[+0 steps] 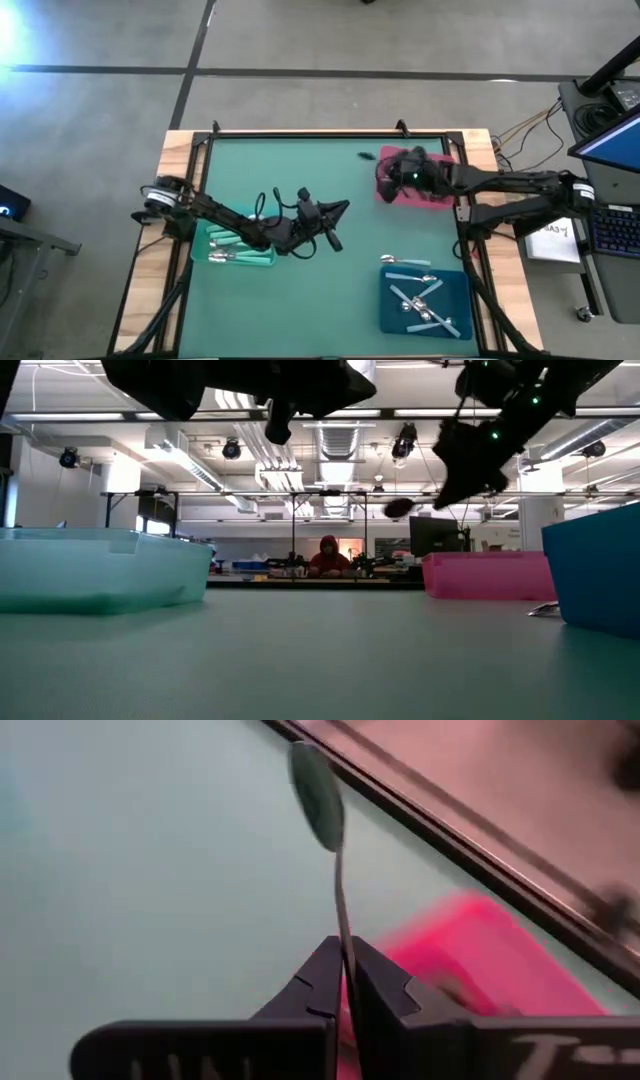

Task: Sort silverware by color (type)
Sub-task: Put the black spoon into the red bin

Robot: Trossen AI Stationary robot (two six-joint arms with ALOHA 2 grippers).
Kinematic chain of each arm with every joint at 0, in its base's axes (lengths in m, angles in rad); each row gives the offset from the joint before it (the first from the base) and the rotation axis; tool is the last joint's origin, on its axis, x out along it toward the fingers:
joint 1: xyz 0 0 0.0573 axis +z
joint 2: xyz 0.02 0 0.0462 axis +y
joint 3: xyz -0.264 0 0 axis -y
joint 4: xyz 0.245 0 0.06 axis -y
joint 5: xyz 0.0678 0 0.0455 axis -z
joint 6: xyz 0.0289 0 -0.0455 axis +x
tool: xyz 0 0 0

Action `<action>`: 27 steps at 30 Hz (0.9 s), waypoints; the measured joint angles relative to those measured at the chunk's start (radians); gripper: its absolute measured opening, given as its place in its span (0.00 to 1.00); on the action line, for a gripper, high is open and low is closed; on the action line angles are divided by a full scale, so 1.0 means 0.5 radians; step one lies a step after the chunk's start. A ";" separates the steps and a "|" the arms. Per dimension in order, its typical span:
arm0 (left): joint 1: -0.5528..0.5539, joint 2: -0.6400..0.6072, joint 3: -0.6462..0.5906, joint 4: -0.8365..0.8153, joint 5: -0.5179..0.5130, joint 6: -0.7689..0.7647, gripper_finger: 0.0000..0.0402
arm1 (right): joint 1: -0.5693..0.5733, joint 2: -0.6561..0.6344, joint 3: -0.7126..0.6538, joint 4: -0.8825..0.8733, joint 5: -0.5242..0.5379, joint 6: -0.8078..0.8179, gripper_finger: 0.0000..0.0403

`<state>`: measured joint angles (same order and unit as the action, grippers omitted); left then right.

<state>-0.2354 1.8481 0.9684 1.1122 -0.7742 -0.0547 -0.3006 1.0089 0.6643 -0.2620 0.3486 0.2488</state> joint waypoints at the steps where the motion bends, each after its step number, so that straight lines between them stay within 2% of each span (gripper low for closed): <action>1: 0.001 -0.005 0.000 0.000 -0.004 0.031 0.00 | -0.030 -0.018 0.000 -0.097 0.015 0.045 0.02; 6: -0.004 -0.069 -0.001 -0.003 -0.156 0.230 0.00 | -0.055 -0.052 -0.003 -0.520 -0.014 0.195 0.02; 12: -0.044 -0.185 -0.002 -0.009 -0.541 0.673 0.00 | -0.042 -0.079 -0.003 -0.851 -0.008 0.291 0.02; 17: -0.112 -0.287 -0.003 -0.010 -0.992 1.019 0.00 | -0.043 -0.080 -0.005 -0.944 0.058 0.318 0.02; 22: -0.186 -0.384 -0.003 -0.008 -1.583 1.214 0.00 | -0.042 -0.079 -0.011 -0.986 0.037 0.305 0.06; 27: -0.269 -0.430 -0.025 -0.007 -1.592 1.228 0.00 | -0.042 -0.079 -0.012 -0.994 -0.024 0.286 0.18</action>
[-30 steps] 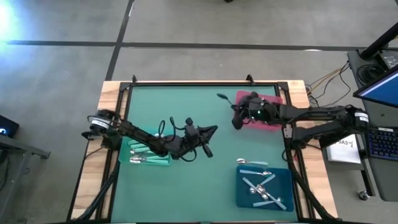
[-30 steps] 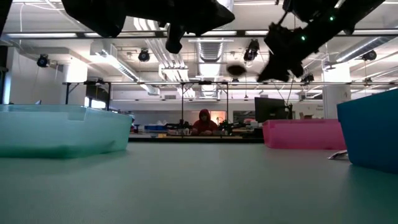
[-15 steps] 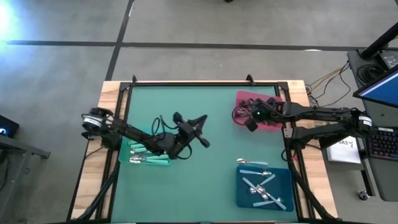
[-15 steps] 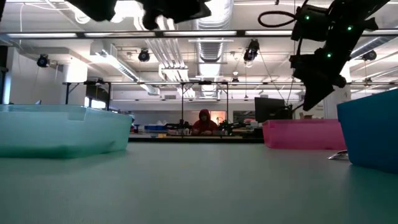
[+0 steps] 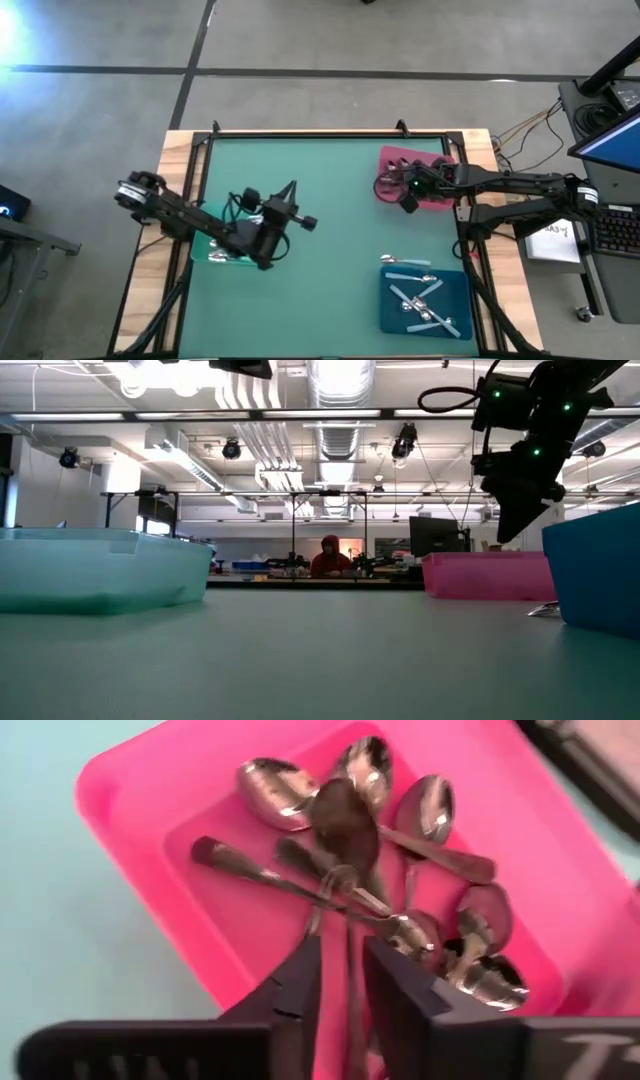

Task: Sort silverware by color (type)
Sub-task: Put the black spoon into the red bin, then put the blue spoon into the blue bin

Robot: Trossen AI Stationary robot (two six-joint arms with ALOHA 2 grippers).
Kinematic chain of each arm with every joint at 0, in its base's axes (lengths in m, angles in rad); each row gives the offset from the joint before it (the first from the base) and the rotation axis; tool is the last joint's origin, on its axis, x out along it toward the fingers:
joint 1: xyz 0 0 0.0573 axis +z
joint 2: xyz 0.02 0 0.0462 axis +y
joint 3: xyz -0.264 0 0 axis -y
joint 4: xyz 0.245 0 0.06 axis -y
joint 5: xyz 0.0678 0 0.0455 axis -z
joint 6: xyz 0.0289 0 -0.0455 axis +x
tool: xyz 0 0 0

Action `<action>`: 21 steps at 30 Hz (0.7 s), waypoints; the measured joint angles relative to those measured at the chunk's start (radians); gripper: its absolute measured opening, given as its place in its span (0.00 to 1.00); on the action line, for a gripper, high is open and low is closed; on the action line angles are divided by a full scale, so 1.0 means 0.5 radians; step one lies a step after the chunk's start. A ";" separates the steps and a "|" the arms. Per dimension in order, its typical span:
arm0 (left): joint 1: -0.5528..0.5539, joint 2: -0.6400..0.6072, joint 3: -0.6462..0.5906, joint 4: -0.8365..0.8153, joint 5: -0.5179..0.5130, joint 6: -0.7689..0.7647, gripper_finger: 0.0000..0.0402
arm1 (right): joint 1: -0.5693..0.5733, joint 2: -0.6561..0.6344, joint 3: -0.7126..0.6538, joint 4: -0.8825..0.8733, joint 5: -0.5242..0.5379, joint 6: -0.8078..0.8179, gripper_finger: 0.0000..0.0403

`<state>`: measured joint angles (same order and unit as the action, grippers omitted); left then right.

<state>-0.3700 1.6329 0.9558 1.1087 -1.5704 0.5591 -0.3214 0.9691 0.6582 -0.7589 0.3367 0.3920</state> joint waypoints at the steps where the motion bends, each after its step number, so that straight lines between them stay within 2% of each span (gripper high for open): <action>1: -0.012 -0.017 -0.009 0.014 0.002 -0.001 0.00 | 0.000 0.000 0.000 -0.001 -0.027 0.001 0.21; 6: -0.043 -0.082 -0.046 0.022 -0.004 -0.118 0.00 | 0.001 -0.001 0.026 -0.013 -0.188 0.015 0.34; 10: -0.043 -0.091 -0.098 0.019 -0.004 -0.249 0.00 | 0.012 -0.008 0.111 0.002 -0.281 -0.092 0.39; 16: -0.127 -0.064 -0.111 -0.060 0.006 -0.264 0.00 | 0.085 -0.047 0.185 0.173 -0.312 -0.365 0.40; 21: -0.217 -0.038 -0.111 -0.209 0.023 -0.198 0.00 | 0.115 -0.061 0.185 0.472 -0.310 -0.289 0.37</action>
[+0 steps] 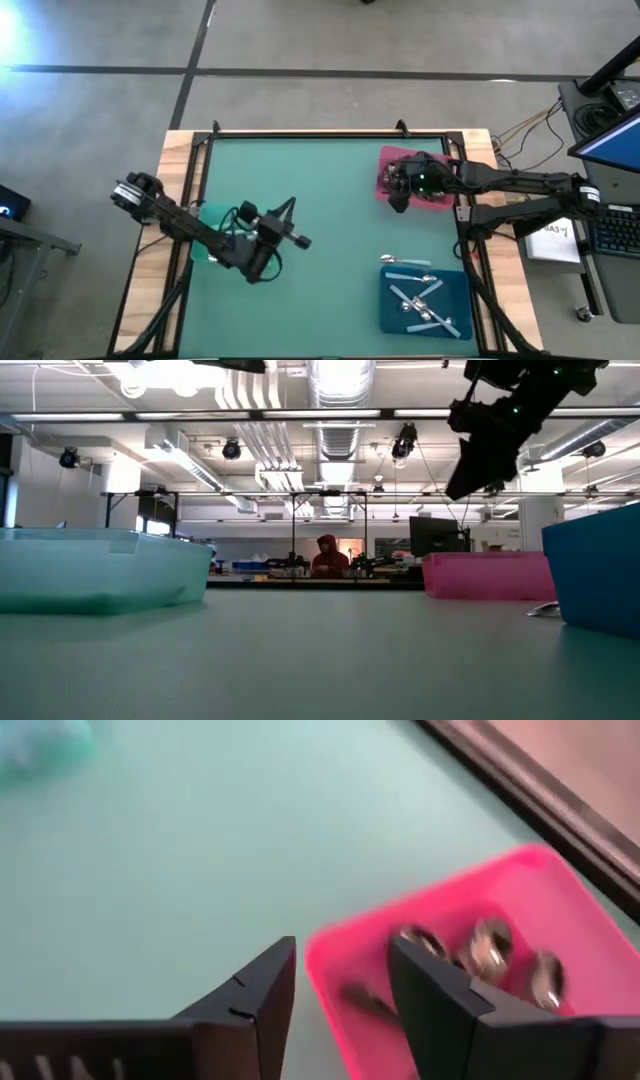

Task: Sort silverware by color (type)
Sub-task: Put the blue spoon into the blue bin

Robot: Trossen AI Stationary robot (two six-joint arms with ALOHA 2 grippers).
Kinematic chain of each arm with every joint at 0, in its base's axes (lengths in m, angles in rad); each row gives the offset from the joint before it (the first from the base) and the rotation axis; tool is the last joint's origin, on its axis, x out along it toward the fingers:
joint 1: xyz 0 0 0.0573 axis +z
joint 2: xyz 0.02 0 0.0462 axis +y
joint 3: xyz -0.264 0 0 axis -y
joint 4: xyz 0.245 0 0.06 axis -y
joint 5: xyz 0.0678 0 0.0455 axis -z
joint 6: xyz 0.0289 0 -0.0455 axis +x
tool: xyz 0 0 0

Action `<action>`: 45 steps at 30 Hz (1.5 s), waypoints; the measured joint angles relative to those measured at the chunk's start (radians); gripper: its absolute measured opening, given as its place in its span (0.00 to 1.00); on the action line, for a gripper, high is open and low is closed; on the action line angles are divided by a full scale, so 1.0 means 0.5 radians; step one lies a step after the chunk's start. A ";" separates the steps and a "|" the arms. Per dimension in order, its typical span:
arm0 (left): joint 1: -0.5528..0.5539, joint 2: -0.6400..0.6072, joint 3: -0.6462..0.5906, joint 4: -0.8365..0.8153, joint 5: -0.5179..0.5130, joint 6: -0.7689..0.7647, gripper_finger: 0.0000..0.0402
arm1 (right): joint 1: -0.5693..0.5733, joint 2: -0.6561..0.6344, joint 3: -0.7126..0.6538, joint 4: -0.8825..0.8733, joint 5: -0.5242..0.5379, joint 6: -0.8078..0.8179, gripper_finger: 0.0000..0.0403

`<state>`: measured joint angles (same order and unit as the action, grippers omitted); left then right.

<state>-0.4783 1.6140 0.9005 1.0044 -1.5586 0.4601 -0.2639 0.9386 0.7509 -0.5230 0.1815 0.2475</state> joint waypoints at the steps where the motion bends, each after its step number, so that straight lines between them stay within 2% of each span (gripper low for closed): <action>1: -0.004 0.008 0.000 -0.031 0.001 0.003 0.00 | 0.014 -0.002 0.000 0.052 -0.002 0.042 0.36; 4: -0.016 0.012 0.000 -0.082 0.000 0.013 0.00 | 0.089 -0.002 -0.002 0.154 -0.013 0.113 0.34; 9: -0.034 -0.068 0.000 -0.085 0.002 0.393 0.00 | 0.287 -0.002 -0.005 0.145 -0.012 0.186 0.33; 12: -0.049 -0.159 -0.058 -0.083 -0.019 0.519 0.00 | 0.391 -0.006 -0.005 0.118 0.000 0.244 0.33; 16: -0.074 -0.363 -0.273 -0.086 -0.021 0.482 0.00 | 0.453 -0.006 -0.005 0.111 0.003 0.417 0.33; 21: -0.107 -0.635 -0.622 -0.089 0.045 0.287 0.00 | 0.458 -0.004 -0.005 0.051 -0.031 0.702 0.32; 26: -0.107 -0.910 -0.956 -0.089 0.237 0.028 0.00 | 0.458 0.040 -0.005 -0.206 -0.292 0.951 0.33; 30: -0.100 -1.108 -1.117 -0.086 0.373 -0.016 0.00 | 0.457 0.082 -0.005 -0.374 -0.656 1.094 0.32; 33: -0.100 -1.234 -1.220 -0.132 0.471 0.001 0.00 | 0.457 0.107 -0.006 -0.466 -0.778 1.094 0.32; 36: -0.100 -1.376 -1.322 -0.275 0.683 -0.147 0.00 | 0.457 0.158 -0.006 -0.556 -0.881 1.066 0.32; 38: -0.100 -1.475 -1.371 -0.452 0.850 -0.308 0.00 | 0.458 0.215 -0.006 -0.628 -1.022 1.058 0.32; 41: -0.100 -1.626 -1.412 -0.721 0.995 -0.480 0.00 | 0.458 0.317 -0.006 -0.622 -1.237 1.042 0.33; 45: -0.100 -1.792 -1.440 -0.952 1.142 -0.578 0.00 | 0.471 0.482 -0.006 -0.615 -1.314 0.866 0.33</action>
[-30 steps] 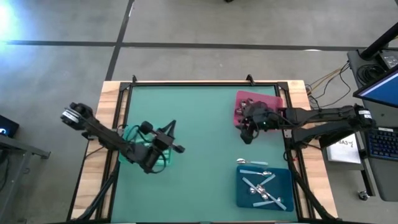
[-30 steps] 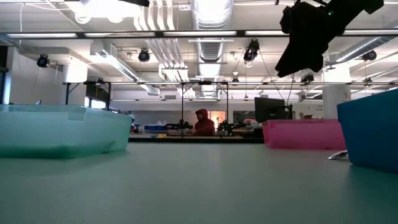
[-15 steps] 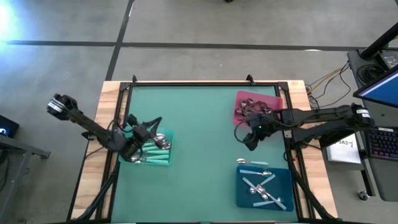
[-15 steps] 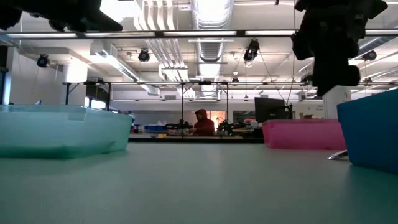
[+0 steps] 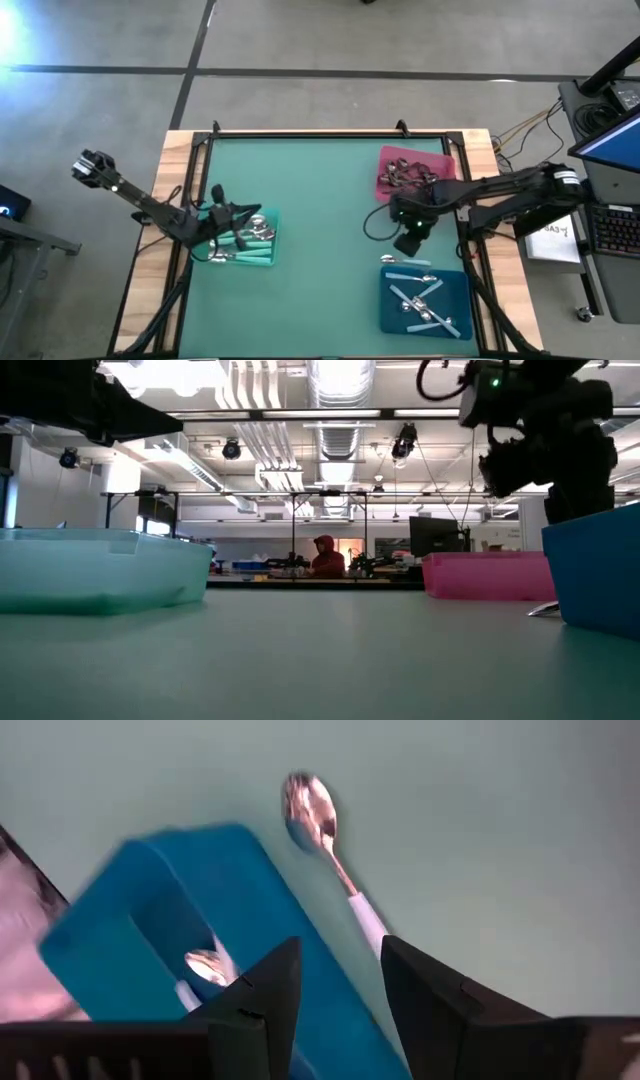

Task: Sort silverware by color (type)
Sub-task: Put the blue spoon into the blue bin

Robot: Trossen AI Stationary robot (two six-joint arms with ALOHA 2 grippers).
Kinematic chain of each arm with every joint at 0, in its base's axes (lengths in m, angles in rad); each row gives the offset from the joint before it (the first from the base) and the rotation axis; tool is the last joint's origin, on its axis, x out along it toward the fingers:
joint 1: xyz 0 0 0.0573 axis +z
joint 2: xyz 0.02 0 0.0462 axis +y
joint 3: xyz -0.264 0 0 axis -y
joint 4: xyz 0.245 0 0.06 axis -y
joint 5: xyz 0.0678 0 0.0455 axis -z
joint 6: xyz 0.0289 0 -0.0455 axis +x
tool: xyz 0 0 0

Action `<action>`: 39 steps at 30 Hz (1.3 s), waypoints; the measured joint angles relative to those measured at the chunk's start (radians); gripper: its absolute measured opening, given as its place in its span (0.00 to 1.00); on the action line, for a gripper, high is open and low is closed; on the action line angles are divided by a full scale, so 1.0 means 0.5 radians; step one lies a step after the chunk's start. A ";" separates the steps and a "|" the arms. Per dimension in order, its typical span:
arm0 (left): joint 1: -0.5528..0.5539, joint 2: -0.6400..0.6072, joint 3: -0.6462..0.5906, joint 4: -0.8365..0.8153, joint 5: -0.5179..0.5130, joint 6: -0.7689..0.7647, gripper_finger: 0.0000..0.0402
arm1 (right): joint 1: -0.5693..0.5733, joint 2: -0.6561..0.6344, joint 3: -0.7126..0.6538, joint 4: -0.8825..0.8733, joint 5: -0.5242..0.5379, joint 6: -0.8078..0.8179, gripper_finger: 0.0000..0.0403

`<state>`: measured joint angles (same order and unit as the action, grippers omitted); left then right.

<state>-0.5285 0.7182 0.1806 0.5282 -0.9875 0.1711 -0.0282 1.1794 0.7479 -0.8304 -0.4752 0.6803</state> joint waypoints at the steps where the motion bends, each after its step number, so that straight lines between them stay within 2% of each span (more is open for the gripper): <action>1: 0.000 -0.037 -0.001 -0.043 0.020 -0.013 0.00 | 0.000 0.046 0.000 0.008 -0.025 -0.054 0.33; 11: 0.000 -0.197 -0.002 -0.156 0.022 -0.064 0.00 | 0.047 0.522 0.052 0.112 -0.199 -0.407 0.31; 19: 0.000 -0.195 -0.001 -0.172 0.022 -0.063 0.00 | 0.202 0.832 0.203 0.149 -0.174 -0.640 0.30; 27: 0.000 -0.195 -0.001 -0.176 0.020 -0.063 0.00 | 0.250 1.000 0.364 -0.014 0.194 -0.796 0.25; 34: 0.000 -0.196 -0.001 -0.182 0.006 -0.045 0.00 | 0.203 0.972 0.440 -0.017 0.524 -0.893 0.24; 37: 0.000 -0.196 -0.001 -0.181 0.002 0.023 0.00 | 0.169 0.966 0.498 0.012 0.710 -0.902 0.24; 39: 0.000 -0.196 -0.001 -0.180 0.001 0.111 0.00 | 0.142 0.966 0.537 0.044 0.752 -0.933 0.24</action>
<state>-0.5285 0.6201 0.1802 0.4381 -0.9871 0.2266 0.0428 1.6623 1.0163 -0.8085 -0.0993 0.2137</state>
